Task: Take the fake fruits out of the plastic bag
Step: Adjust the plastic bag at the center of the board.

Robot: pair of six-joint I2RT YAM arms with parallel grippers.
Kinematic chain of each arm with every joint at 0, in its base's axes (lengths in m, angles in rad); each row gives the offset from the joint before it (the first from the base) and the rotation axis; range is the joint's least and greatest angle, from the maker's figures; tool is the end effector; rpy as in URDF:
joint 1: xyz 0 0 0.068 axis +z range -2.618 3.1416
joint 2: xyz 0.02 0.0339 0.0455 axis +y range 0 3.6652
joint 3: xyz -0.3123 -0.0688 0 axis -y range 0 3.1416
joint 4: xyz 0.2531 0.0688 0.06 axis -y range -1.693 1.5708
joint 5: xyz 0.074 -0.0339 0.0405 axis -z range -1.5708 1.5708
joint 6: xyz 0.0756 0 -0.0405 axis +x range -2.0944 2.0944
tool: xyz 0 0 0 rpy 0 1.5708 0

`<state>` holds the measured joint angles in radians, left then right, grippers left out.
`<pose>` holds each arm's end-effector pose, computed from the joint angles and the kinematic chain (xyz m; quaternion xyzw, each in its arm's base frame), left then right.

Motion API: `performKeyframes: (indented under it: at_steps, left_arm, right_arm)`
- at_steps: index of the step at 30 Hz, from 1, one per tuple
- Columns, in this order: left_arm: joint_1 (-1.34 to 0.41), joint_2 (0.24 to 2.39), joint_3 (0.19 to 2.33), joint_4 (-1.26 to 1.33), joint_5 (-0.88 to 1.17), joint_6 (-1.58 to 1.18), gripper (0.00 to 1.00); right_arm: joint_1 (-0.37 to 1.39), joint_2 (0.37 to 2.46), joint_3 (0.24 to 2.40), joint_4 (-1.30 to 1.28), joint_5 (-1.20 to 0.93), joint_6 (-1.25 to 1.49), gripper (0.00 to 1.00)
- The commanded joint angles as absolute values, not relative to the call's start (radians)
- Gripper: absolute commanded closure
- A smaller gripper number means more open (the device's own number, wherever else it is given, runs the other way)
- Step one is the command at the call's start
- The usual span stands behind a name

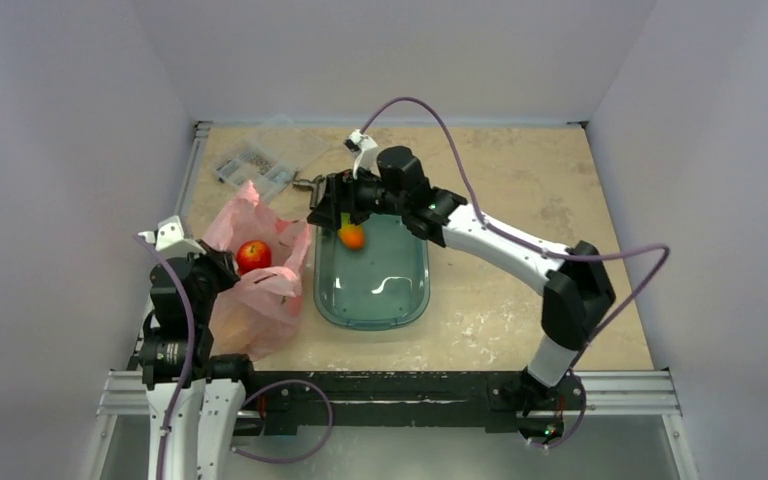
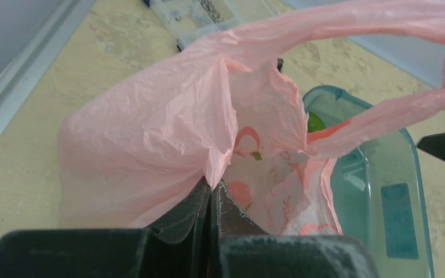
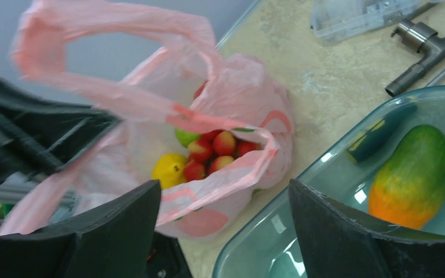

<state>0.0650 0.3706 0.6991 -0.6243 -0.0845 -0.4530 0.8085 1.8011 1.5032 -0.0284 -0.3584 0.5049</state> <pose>0.0913 0.0123 0.3215 -0.2299 0.7697 -0.0813 0.5900 0.3178 0.3713 0.3542 -0.2236 0.7747 0.4649 0.3658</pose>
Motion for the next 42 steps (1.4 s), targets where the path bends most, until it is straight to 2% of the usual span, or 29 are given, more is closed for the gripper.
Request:
performKeyframes:
  at_steps: [1,3,7,9,11,13,17,19,22,25,28,29,32,33,37,39,42]
  left_arm:
    - [0.07,0.413,0.724,-0.673,0.048,-0.463,1.0]
    - [0.07,0.419,0.72,-0.684,0.055,-0.471,1.0]
    - [0.07,0.431,0.71,-0.683,0.076,-0.486,1.0]
    - [0.07,0.436,0.712,-0.692,0.079,-0.5,1.0]
    - [0.07,0.443,0.722,-0.701,0.08,-0.512,1.0]
    - [0.07,0.453,0.742,-0.719,0.078,-0.525,0.9]
    - [0.07,0.524,0.809,-0.812,0.013,-0.564,0.57]
    - [0.07,0.58,0.844,-0.856,-0.024,-0.577,0.44]
    - [0.07,0.67,0.867,-0.85,-0.008,-0.57,0.39]
    - [0.07,0.737,0.863,-0.818,0.037,-0.552,0.46]
    - [0.07,0.779,0.85,-0.79,0.068,-0.53,0.58]
    - [0.07,0.787,0.845,-0.78,0.072,-0.519,0.65]
    - [0.07,0.795,0.849,-0.756,0.104,-0.48,0.95]
    - [0.07,0.78,0.849,-0.733,0.154,-0.458,1.0]
    - [0.07,0.645,0.784,-0.563,0.319,-0.421,1.0]
    - [0.07,0.555,0.727,-0.46,0.337,-0.421,1.0]
    - [0.07,0.454,0.665,-0.414,0.377,-0.388,1.0]
  right_arm:
    - [0.877,1.62,1.359,0.091,-0.343,0.5,0.17]
    - [0.926,1.591,1.321,0.176,-0.353,0.52,0.12]
    - [1.02,1.649,1.311,0.308,-0.381,0.554,0.11]
    - [1.058,1.689,1.296,0.366,-0.36,0.553,0.18]
    - [1.091,1.721,1.25,0.426,-0.317,0.543,0.32]
    - [1.116,1.73,1.186,0.497,-0.282,0.525,0.42]
    - [1.197,1.765,1.068,0.613,-0.149,0.424,0.52]
    - [1.213,1.81,1.057,0.632,-0.094,0.406,0.6]
    - [1.247,1.856,1.037,0.672,0.008,0.35,0.64]
    - [1.291,1.883,1.042,0.662,0.168,0.276,0.66]
    - [1.33,1.895,1.057,0.651,0.287,0.205,0.66]
    - [1.345,1.899,1.062,0.652,0.322,0.18,0.66]
    - [1.393,1.93,1.082,0.649,0.439,0.123,0.65]
    - [1.41,1.944,1.091,0.647,0.479,0.11,0.65]
    - [1.466,2.062,1.111,0.75,0.654,0.058,0.66]
    - [1.473,2.14,1.139,0.801,0.698,0.034,0.72]
    - [1.479,2.205,1.156,0.844,0.735,0.02,0.74]
